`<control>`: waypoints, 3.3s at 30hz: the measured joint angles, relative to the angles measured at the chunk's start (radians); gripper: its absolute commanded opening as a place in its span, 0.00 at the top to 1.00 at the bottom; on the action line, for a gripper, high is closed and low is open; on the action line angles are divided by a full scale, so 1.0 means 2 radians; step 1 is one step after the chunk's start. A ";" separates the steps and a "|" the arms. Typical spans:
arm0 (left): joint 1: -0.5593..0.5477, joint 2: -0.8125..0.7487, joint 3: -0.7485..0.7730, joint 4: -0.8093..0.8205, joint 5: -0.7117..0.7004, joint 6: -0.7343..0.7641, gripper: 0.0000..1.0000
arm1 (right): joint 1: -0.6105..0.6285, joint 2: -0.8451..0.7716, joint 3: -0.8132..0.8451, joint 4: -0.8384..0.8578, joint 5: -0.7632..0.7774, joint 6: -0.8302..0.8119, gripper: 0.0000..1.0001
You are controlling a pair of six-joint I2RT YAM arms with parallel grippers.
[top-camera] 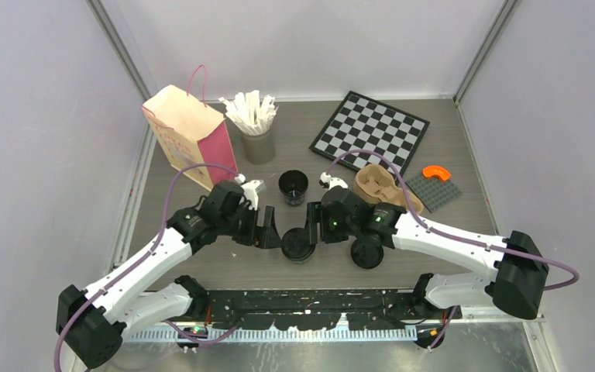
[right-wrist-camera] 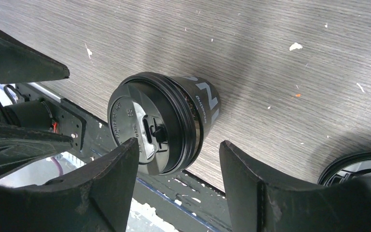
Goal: Pack the takeout coffee
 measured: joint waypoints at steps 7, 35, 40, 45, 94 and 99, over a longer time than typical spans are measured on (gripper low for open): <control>0.009 0.002 -0.023 0.064 0.037 -0.026 0.27 | 0.000 0.015 0.001 0.005 -0.007 -0.010 0.39; 0.010 0.068 -0.050 0.144 0.054 -0.040 0.50 | 0.000 0.025 -0.002 0.014 0.006 -0.013 0.60; 0.010 0.076 -0.056 0.161 0.065 -0.041 0.52 | 0.000 0.024 -0.012 0.032 0.007 -0.010 0.64; 0.010 0.080 -0.065 0.182 0.074 -0.042 0.54 | 0.000 0.020 -0.029 0.055 0.008 -0.005 0.64; 0.012 0.136 -0.060 0.250 0.135 -0.058 0.50 | 0.000 0.018 -0.036 0.049 0.003 0.010 0.46; 0.012 0.151 -0.021 0.230 0.125 -0.044 0.33 | 0.000 0.008 -0.056 0.076 0.001 0.028 0.49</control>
